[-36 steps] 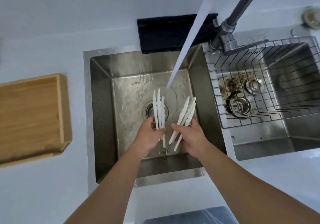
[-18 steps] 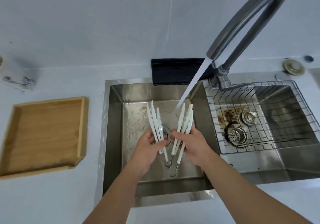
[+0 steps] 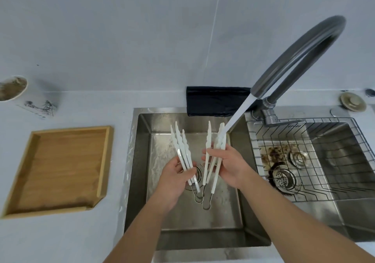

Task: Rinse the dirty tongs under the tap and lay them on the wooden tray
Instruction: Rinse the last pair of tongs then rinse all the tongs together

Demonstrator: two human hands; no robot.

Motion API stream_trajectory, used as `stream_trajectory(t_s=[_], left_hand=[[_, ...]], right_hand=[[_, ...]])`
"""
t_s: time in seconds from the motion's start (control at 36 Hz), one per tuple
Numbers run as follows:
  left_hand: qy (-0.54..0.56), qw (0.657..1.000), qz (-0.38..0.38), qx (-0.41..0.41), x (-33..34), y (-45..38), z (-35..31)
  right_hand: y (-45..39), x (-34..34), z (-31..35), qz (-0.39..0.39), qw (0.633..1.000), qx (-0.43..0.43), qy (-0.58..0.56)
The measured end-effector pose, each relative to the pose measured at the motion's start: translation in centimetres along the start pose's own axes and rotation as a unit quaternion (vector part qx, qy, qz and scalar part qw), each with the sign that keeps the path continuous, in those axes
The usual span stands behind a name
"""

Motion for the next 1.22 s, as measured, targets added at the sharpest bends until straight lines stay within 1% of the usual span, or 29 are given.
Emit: stream_trajectory(t_s=[0.08,0.25,0.56,0.64,0.75,0.86,1.0,1.14,1.22], left_hand=[[-0.007,1.000,-0.006,0.015,0.3,-0.5,-0.2],[-0.003,0.999,-0.016,0.032,0.8,-1.5,-1.2],[0.018,0.998,-0.025,0.050,1.1,-3.5,-4.1],[0.032,0.998,-0.010,0.055,2.0,-3.9,-4.9],[0.039,0.997,0.014,0.061,3.6,-4.3,-5.8],[0.029,0.996,0.047,0.064,5.6,-4.3,-6.5],[0.025,0.997,0.068,0.038,7.5,-4.0,-6.9],[0.047,0.996,0.075,0.002,8.7,-3.6,-7.3],[0.050,0.995,0.084,0.001,9.2,-3.3,-7.4]], right_hand=[[-0.2,0.0,0.8,-0.002,0.999,-0.009,0.031],[-1.3,-0.1,2.4,-0.041,0.996,-0.024,0.077],[-1.7,0.6,5.6,-0.033,0.994,-0.043,0.091],[-1.1,0.5,6.6,-0.038,0.992,-0.058,0.107],[-0.1,-0.7,7.7,-0.058,0.992,-0.077,0.076],[1.7,-2.0,8.4,-0.062,0.991,-0.098,0.072],[3.2,-4.0,8.8,-0.089,0.988,-0.112,0.060],[4.1,-5.2,8.7,-0.106,0.988,-0.103,0.036],[4.6,-5.8,8.2,-0.110,0.989,-0.094,0.025]])
Point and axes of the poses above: each hand's wrist, its own y-axis away from the middle knuckle, its own x-axis out of the palm, z = x × y, the point moved 5 cm from there along -y, towards the middle knuckle, and after that the axes turned 13 degrees about x, right-handed, at the moved point
